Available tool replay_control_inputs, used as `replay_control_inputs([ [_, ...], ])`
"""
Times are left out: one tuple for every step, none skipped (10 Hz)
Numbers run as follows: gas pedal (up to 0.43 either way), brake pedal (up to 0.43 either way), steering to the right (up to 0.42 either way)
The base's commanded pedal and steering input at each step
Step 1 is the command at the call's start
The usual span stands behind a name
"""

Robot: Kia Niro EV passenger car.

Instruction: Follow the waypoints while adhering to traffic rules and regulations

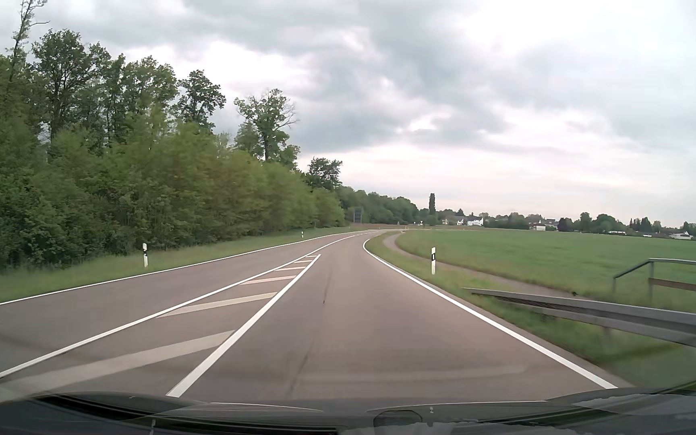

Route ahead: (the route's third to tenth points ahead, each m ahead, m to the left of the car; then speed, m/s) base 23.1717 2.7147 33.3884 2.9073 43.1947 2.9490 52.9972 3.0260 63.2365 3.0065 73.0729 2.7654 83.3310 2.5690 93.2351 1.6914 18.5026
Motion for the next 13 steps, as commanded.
replay_control_inputs([
  [0.079, 0.000, -0.014],
  [0.079, 0.000, -0.014],
  [0.079, 0.000, -0.012],
  [0.079, 0.000, -0.011],
  [0.079, 0.000, -0.010],
  [0.079, 0.000, -0.009],
  [0.079, 0.000, -0.008],
  [0.079, 0.000, -0.006],
  [0.079, 0.000, -0.004],
  [0.079, 0.000, -0.004],
  [0.079, 0.000, -0.004],
  [0.079, 0.000, -0.003],
  [0.079, 0.000, -0.003],
])
